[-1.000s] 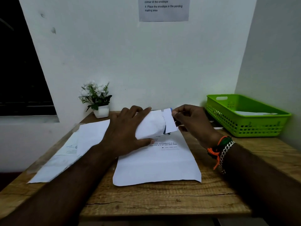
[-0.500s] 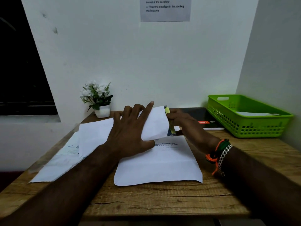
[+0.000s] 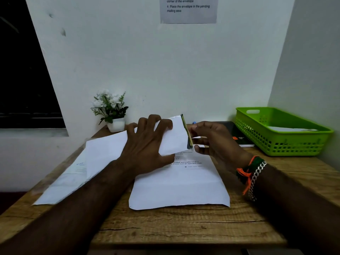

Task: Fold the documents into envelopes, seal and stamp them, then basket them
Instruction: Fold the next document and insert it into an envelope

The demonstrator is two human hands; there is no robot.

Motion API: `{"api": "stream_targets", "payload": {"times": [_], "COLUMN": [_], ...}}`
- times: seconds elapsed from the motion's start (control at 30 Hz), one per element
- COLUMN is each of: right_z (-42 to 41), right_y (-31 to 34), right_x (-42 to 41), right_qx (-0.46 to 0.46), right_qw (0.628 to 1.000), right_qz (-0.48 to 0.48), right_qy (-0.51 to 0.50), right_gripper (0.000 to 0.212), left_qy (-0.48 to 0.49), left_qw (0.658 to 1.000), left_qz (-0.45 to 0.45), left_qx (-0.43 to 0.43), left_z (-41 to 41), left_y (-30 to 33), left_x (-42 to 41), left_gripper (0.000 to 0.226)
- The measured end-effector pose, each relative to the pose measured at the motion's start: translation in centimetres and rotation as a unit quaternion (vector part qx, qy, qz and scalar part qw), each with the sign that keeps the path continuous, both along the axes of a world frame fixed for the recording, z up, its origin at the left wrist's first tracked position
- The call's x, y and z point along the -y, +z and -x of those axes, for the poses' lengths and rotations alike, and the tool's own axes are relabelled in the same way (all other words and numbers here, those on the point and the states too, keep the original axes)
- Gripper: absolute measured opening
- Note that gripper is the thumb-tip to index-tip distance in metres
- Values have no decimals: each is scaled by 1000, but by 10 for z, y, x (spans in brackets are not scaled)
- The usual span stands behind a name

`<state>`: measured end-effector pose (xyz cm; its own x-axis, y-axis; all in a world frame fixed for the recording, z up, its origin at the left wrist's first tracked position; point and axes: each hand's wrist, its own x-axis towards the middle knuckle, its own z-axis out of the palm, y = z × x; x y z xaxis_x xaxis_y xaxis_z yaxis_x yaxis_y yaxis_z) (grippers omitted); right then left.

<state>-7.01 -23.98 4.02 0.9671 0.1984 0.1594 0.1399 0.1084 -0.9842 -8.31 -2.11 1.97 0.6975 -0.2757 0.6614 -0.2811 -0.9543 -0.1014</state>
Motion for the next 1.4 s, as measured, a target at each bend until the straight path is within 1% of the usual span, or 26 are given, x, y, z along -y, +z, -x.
{"api": "stream_targets", "payload": {"times": [0.07,0.2,0.27,0.33,0.4,0.5,0.53,0.6,0.63,0.7,0.8,0.87,0.93,0.97,1.07,1.17,1.23,1.27,1.33,1.4], "right_z": [0,3,4,4,4,1,2,3,3,4,6,5,4,3,4,0,0,1,4,7], "right_y": [0,-3,-3,-1,1,3,4,4,3,0,-3,-5,-6,-6,-2,5,12,16,20,22], "right_x": [-1,-2,-2,-2,-2,3,4,5,5,5,2,1,1,1,2,5,8,11,16,19], "right_qx": [-17,-9,-12,-33,-53,-55,-58,-59,-55,-36,-3,4,-12,-22,-41,-42,-14,18,125,239], "right_qw": [1000,1000,1000,999,998,998,998,997,997,996,997,998,999,999,998,998,996,995,986,960], "right_qz": [-1,24,22,8,1,0,2,19,32,58,70,56,36,29,15,-39,-85,-97,-84,-47], "right_qy": [9,10,12,12,21,29,33,45,51,58,45,22,14,20,46,35,13,-9,-72,-135], "right_gripper": [11,4,10,15,4,19,18,8,3,2,9,19,28,28,16,25,26,26,25,19], "left_qy": [-7,-18,-22,-26,-26,-25,-25,-26,-28,-36,-47,-54,-63,-70,-85,-101,-120,-131,-144,-157], "left_qw": [1000,1000,1000,1000,1000,1000,1000,999,999,998,997,997,996,995,994,992,987,983,971,949], "left_qz": [-3,-5,-4,-1,0,8,13,27,34,44,55,59,62,66,66,65,92,113,171,258], "left_qx": [7,9,11,14,15,11,7,-1,-3,-5,-4,-1,8,12,25,44,57,66,84,93], "left_z": [-1,0,1,2,2,1,1,-1,-1,-1,1,1,1,2,0,1,6,9,17,23], "left_y": [-1,0,1,2,2,2,2,2,2,2,3,3,3,3,5,14,20,24,31,38], "left_x": [0,2,3,3,3,3,3,3,2,2,3,4,6,6,7,11,17,22,36,54], "left_gripper": [72,70,70,70,70,70,69,66,64,62,60,60,60,60,58,58,56,54,46,37]}}
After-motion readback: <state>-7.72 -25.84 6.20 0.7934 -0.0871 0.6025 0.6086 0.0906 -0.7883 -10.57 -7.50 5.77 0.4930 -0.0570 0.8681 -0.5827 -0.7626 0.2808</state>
